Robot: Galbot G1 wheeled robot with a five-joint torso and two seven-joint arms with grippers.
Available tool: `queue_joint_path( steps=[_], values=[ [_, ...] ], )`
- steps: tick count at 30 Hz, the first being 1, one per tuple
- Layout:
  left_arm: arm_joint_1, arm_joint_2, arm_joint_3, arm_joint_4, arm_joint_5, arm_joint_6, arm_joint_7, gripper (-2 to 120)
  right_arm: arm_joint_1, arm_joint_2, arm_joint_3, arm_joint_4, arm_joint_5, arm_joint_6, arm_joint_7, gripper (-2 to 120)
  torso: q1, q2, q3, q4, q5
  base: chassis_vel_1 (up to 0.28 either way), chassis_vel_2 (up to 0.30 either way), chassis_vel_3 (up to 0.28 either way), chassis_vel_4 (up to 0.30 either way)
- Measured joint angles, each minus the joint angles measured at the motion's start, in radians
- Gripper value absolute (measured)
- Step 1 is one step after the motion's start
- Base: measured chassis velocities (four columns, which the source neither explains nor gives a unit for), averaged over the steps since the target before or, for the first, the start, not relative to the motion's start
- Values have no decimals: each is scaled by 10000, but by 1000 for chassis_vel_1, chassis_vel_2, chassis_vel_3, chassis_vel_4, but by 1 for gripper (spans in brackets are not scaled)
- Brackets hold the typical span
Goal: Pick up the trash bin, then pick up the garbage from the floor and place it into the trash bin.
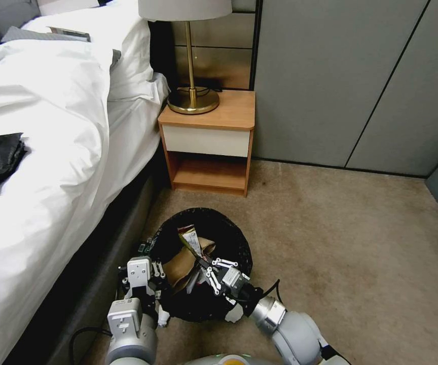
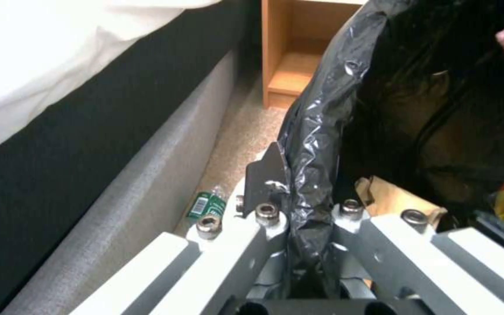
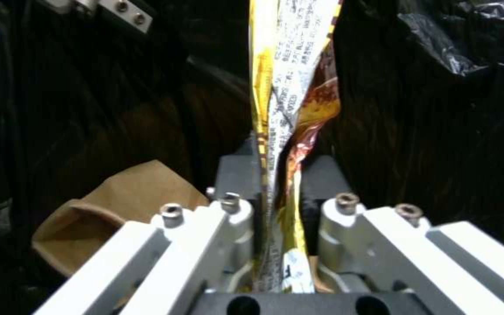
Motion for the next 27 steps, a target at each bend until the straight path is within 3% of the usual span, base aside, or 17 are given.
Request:
queue_joint_path(
  steps=[6,10,14,22,27],
  values=[
    [-57,-2,-77,22,-8,3,-8,0,-127,-4,3,177,-54,71,34,32,0,0,0,0,0,0,0,0,0],
    [-148,26,-140,70,-48,41,-12,0,-381,-180,20,573,-173,299,46,53,0,0,-1,0,0,0,0,0,0],
    [-163,24,-148,101,-51,49,-21,0,-443,-188,47,658,-238,389,81,63,0,0,0,0,0,0,0,0,0],
    [-148,79,-276,126,-97,80,-18,0,-607,-362,99,1098,-363,590,98,96,-1,0,0,0,1,0,0,0,0],
    [-151,56,-275,155,-91,88,-18,0,-613,-348,138,1429,-374,606,130,100,0,0,0,0,0,0,0,0,0]
  ],
)
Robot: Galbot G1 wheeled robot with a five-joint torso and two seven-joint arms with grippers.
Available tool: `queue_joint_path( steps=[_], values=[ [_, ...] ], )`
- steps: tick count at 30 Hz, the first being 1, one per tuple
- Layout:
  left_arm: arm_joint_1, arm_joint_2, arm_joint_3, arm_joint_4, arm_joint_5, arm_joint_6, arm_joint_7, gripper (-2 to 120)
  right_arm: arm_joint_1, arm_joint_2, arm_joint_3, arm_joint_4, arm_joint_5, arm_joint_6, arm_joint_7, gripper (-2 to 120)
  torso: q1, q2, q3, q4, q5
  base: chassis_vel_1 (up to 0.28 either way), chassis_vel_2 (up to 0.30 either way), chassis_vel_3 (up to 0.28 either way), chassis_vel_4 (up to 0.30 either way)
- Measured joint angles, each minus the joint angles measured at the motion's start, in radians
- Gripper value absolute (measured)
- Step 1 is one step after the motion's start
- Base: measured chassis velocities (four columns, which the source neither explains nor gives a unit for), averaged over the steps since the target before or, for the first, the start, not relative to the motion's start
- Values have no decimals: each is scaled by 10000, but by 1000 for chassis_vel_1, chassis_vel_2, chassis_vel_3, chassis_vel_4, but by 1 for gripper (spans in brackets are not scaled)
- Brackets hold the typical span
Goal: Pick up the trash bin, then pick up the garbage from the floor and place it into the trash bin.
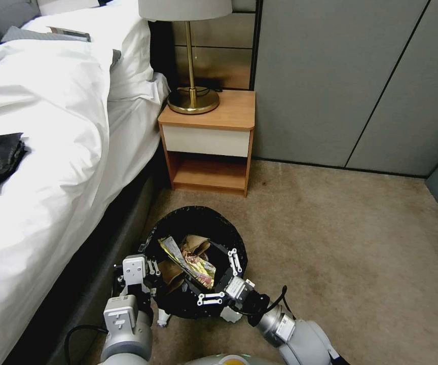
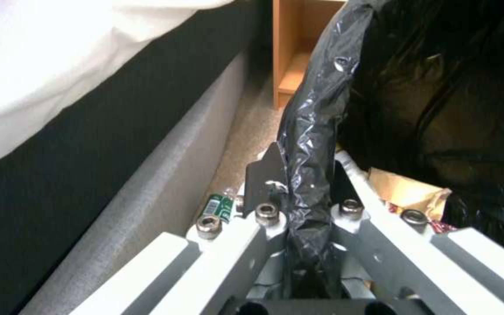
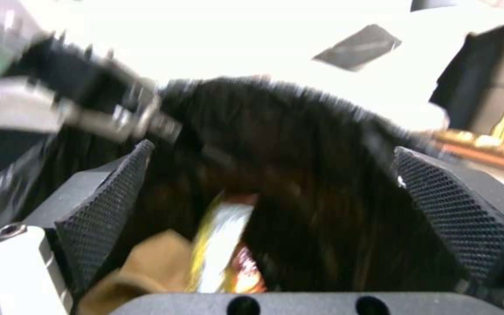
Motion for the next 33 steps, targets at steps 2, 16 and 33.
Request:
queue_joint_path(
  steps=[2,16,33],
  values=[
    [4,-14,20,52,11,0,0,0,52,24,71,313,56,-49,100,100,0,0,0,0,0,0,0,0,0],
    [-12,-53,52,187,66,-13,0,0,-224,63,1027,3364,801,-982,1952,100,-1,0,0,1,1,0,0,0,0],
    [-3,21,4,72,-123,-108,-62,0,-3366,845,3549,3437,387,-1037,5223,100,0,0,-1,1,1,0,0,0,0]
  ],
)
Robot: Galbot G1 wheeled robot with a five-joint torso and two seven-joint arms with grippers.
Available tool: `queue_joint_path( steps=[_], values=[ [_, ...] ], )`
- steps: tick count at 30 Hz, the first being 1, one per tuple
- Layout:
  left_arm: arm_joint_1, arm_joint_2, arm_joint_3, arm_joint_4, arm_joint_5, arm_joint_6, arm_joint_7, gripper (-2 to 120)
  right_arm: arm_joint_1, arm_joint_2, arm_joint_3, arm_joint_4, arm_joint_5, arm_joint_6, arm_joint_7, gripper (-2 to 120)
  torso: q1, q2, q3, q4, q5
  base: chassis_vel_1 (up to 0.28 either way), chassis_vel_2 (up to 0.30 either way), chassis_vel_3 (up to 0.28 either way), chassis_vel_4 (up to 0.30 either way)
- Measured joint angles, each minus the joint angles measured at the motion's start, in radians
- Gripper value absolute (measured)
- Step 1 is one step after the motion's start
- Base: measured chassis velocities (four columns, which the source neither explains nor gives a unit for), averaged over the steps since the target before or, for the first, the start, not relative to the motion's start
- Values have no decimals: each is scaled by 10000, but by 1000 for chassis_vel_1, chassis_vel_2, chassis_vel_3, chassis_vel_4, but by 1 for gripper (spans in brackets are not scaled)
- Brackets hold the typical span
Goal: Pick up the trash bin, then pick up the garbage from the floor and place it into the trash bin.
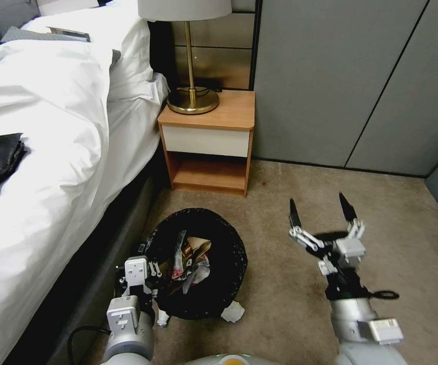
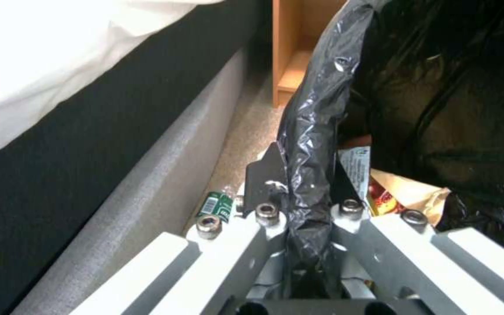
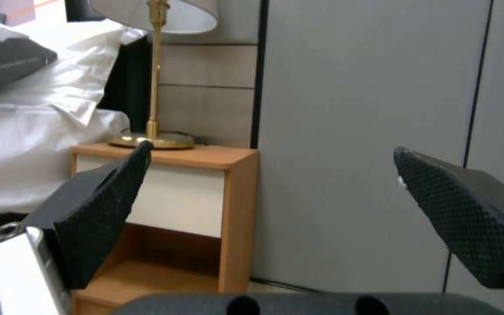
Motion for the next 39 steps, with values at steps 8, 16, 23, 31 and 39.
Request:
queue_joint_path(
  steps=[8,16,23,31,39],
  values=[
    [91,-2,-4,-138,-39,-51,-15,0,208,-30,-92,-82,16,-73,-73,100,0,0,0,0,0,0,0,0,0],
    [119,-34,36,-152,-20,-60,-14,0,363,-29,-166,-113,110,-84,-135,100,1,0,0,-1,-1,0,0,0,0],
    [118,-51,59,-148,17,-61,-14,0,495,-37,-164,-122,420,55,-307,100,0,0,0,-1,-1,28,27,24,25],
    [189,-76,80,-135,70,-40,-14,0,598,-113,-348,-39,484,-457,-282,100,0,0,1,0,-1,95,89,78,86],
    [213,-111,116,-101,90,-32,-13,0,569,-219,-341,-69,406,-662,-414,100,1,0,1,-1,-1,102,117,123,108]
  ],
)
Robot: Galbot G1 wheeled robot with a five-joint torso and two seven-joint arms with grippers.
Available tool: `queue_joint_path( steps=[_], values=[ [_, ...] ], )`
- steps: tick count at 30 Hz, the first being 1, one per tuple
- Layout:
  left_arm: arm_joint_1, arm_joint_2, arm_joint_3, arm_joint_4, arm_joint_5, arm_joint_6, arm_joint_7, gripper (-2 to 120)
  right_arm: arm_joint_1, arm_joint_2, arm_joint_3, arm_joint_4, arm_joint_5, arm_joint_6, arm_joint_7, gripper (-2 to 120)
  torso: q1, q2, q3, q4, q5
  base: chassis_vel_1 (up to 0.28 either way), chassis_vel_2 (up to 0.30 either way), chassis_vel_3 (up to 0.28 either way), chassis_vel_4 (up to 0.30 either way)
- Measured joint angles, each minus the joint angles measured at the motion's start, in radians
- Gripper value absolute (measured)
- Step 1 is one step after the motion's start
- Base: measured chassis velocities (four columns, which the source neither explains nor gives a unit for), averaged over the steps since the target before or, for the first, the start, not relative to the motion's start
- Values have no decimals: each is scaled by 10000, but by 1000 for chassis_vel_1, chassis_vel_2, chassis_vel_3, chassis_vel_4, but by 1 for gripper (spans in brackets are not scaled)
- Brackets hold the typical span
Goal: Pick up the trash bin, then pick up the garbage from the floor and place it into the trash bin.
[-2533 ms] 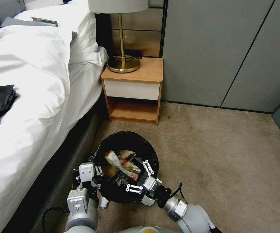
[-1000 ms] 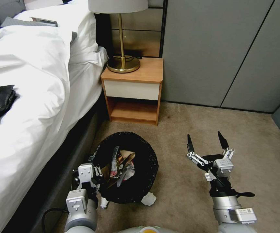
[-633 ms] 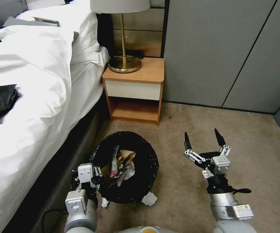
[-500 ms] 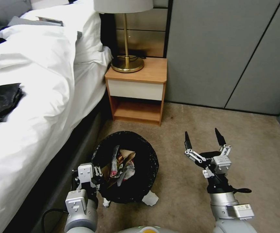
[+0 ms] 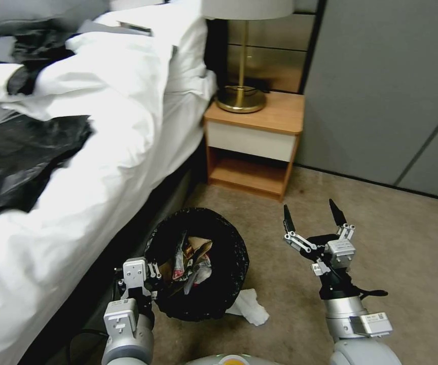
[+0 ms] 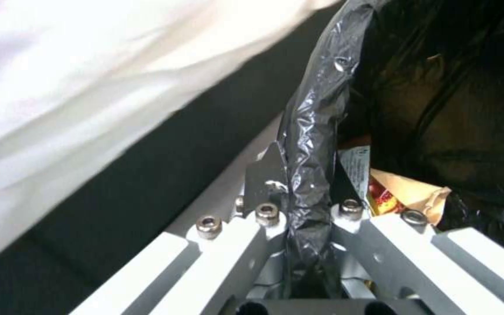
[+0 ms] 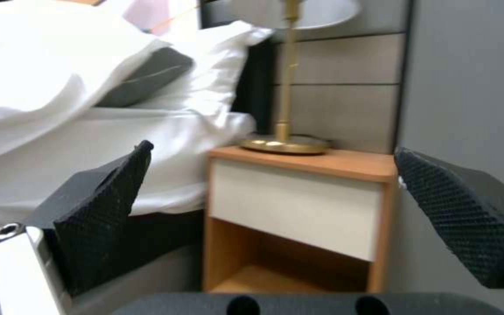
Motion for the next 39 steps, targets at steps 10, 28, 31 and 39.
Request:
queue_joint_path(
  steps=[10,28,31,39],
  values=[
    [1,31,56,34,11,-42,44,0,-24,-29,0,8,-90,-18,-194,100,0,0,0,-1,-1,128,122,123,130],
    [-15,160,11,-33,-97,-51,59,0,-244,-1947,-247,-1071,1306,-1700,-1128,100,-1,0,0,-1,2,18,21,28,27],
    [-16,154,2,-48,-99,-41,55,0,126,-2754,-825,-2070,1645,-2738,-1747,100,-1,0,1,1,2,0,0,0,0],
    [-37,81,57,-36,-38,-32,36,0,1158,-3323,-1441,-4275,1437,-3920,-2903,100,0,0,1,0,0,0,0,0,0]
  ],
)
